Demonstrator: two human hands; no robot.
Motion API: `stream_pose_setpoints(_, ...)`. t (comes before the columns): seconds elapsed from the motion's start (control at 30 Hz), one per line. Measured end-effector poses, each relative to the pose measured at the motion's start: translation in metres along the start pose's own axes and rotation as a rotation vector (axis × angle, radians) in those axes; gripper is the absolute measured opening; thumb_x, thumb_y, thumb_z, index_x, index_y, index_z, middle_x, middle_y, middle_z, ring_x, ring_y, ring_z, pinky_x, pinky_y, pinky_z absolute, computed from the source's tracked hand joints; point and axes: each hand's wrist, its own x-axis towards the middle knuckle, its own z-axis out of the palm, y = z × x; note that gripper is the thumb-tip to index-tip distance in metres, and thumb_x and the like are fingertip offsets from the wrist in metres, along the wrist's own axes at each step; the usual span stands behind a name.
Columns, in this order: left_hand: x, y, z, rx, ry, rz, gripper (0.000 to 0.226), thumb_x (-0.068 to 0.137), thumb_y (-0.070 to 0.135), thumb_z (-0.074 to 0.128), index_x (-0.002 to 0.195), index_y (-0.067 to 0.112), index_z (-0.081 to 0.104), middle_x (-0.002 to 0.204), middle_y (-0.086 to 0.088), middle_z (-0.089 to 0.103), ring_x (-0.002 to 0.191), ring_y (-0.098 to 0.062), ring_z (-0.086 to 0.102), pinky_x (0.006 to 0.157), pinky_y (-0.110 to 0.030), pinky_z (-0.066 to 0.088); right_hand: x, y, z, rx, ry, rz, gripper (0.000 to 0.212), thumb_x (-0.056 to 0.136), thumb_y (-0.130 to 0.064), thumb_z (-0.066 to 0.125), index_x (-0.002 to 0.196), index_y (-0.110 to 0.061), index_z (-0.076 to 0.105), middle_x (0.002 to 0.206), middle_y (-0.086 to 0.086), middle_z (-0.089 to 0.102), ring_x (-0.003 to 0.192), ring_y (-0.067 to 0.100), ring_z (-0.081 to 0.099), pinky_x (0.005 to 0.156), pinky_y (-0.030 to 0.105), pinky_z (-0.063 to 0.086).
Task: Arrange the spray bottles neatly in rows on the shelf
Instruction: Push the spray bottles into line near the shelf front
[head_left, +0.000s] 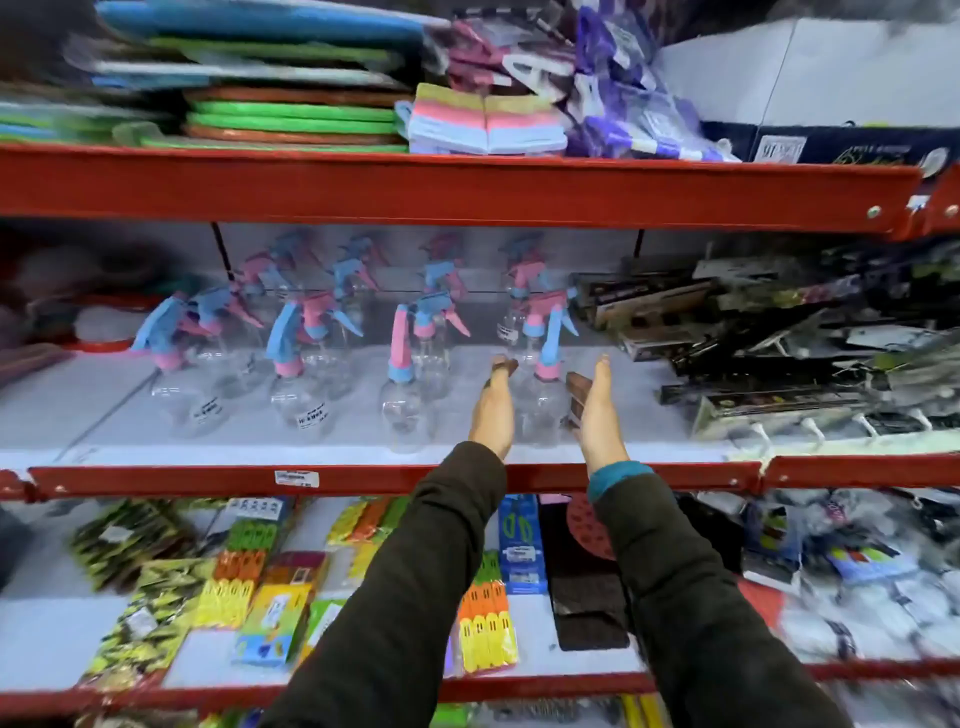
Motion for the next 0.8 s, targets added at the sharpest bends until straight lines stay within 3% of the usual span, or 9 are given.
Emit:
stream_pose_setpoints(0.07,0.004,0.003,0.006,-0.024,-0.038,-0.071,0.076,0.086,0.072,0.024,0.141,0.024,0.047,0.152,-0.001,0.041,0.141,-0.020,0.035,0.117,-0.036,0.024,0.004,-0.004,0.002,0.013,0.018,0.033,0.082,0.092,-0.078,0.022,0.131,-0.018,0.061,0.133,0.001,0.063,0.131,0.025,0.057,0.122,0.049,0.038)
stream_pose_setpoints(0.17,-0.001,0.009,0.010,-0.005,-0.082,-0.105,0.078,0.087,0.071,0.023,0.142,0.020,0.046,0.150,-0.004,0.044,0.139,-0.021,0.039,0.118,-0.036,0.025,0.005,-0.001,0.000,-0.012,0.033,0.010,0.087,0.069,-0.091,0.024,0.111,-0.027,0.067,0.135,0.006,0.069,0.127,0.027,0.062,0.119,0.051,0.042)
stream_pose_setpoints(0.27,-0.011,0.015,0.007,-0.025,-0.139,-0.118,0.064,0.099,0.054,0.019,0.149,0.015,0.034,0.155,-0.002,0.035,0.144,-0.019,0.030,0.115,-0.031,0.021,-0.002,0.002,-0.004,-0.056,0.014,-0.008,0.090,0.069,-0.090,0.024,0.116,-0.027,0.068,0.136,0.007,0.069,0.128,0.028,0.062,0.119,0.052,0.042)
stream_pose_setpoints(0.4,-0.024,0.012,0.004,-0.031,-0.180,-0.115,0.065,0.100,0.052,0.020,0.151,0.013,0.026,0.160,-0.002,0.025,0.148,-0.018,0.022,0.118,-0.033,0.018,-0.013,0.003,-0.010,-0.137,0.009,-0.038,0.104,0.070,-0.092,0.024,0.128,-0.019,0.070,0.139,0.008,0.069,0.130,0.027,0.061,0.119,0.052,0.042)
stream_pose_setpoints(0.53,-0.045,0.016,0.006,-0.003,-0.229,-0.097,0.063,0.101,0.050,0.016,0.152,0.014,0.023,0.161,-0.003,0.022,0.149,-0.018,0.019,0.119,-0.032,0.015,-0.027,0.005,-0.014,-0.183,-0.023,-0.088,0.090,0.083,-0.081,0.024,0.131,-0.020,0.069,0.140,0.008,0.068,0.131,0.025,0.060,0.119,0.049,0.042)
stream_pose_setpoints(0.67,-0.059,0.021,0.009,0.017,-0.272,-0.064,0.056,0.103,0.042,0.016,0.150,0.014,0.027,0.153,-0.005,0.036,0.145,-0.017,0.027,0.106,-0.023,0.022,-0.032,0.006,-0.015,-0.231,-0.027,-0.108,0.097,0.076,-0.086,0.024,0.138,-0.023,0.064,0.145,0.007,0.064,0.137,0.026,0.056,0.121,0.049,0.039)
stream_pose_setpoints(0.8,-0.061,0.018,0.007,0.037,-0.195,-0.021,0.057,0.102,0.048,0.020,0.151,0.020,0.025,0.151,0.005,0.034,0.146,-0.013,0.021,0.104,-0.023,0.017,-0.038,0.009,-0.021,-0.138,0.052,-0.175,0.072,0.100,-0.066,0.031,0.148,-0.016,0.053,0.156,0.007,0.054,0.146,0.024,0.048,0.124,0.041,0.034)
